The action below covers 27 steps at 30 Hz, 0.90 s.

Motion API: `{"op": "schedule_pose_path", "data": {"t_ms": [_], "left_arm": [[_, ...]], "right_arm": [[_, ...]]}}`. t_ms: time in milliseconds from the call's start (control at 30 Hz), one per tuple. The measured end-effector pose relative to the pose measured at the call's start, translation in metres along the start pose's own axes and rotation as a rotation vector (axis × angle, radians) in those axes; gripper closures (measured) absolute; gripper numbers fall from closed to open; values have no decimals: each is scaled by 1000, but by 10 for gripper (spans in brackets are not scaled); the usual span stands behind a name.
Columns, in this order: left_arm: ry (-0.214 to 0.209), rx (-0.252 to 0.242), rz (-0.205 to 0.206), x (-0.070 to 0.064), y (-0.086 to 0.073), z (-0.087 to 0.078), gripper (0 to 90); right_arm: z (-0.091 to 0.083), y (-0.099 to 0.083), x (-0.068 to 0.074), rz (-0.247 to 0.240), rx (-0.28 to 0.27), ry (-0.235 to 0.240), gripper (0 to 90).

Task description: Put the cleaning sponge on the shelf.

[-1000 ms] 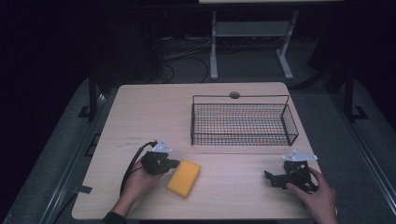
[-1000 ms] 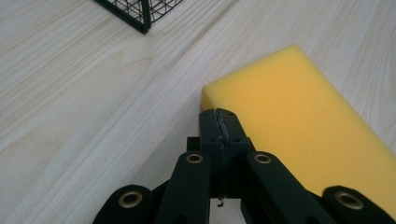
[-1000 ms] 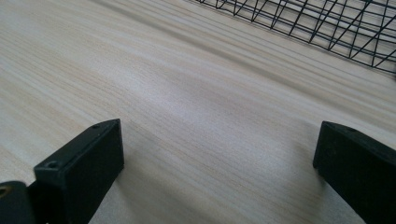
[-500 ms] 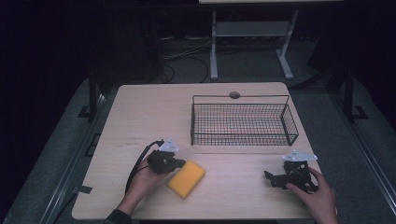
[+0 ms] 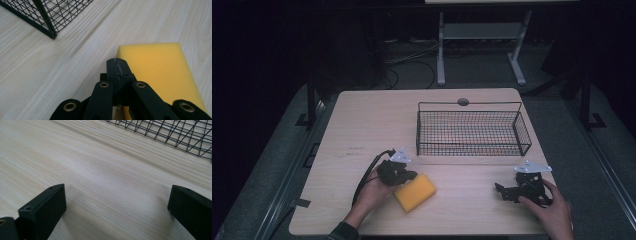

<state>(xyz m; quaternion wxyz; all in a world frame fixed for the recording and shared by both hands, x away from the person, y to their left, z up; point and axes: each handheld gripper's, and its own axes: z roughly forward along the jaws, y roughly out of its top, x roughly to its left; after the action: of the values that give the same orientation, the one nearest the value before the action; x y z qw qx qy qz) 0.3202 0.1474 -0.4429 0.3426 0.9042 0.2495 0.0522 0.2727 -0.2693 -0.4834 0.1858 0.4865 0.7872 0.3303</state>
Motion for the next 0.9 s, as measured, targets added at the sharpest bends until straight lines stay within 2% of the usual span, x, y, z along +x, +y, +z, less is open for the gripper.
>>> {"op": "schedule_pose_path", "data": {"t_ms": [200, 267, 467, 633, 733, 900], "left_arm": [[-5, -6, -15, 2, -1, -2, 893], [-7, -2, -22, 4, -1, -4, 866], [-23, 17, -52, 8, -3, -11, 720], [-18, 35, -76, 11, -4, -17, 594], [-14, 29, -93, 10, -2, -22, 528], [-13, 45, -90, 6, 2, -29, 431]], "right_arm": [[0, 0, 0, 0, 0, 0, 12], [0, 0, 0, 1, 0, 0, 12], [0, 0, 0, 1, 0, 0, 12], [0, 0, 0, 0, 0, 0, 12], [0, 0, 0, 0, 0, 0, 12], [0, 0, 0, 0, 0, 0, 12]]}}
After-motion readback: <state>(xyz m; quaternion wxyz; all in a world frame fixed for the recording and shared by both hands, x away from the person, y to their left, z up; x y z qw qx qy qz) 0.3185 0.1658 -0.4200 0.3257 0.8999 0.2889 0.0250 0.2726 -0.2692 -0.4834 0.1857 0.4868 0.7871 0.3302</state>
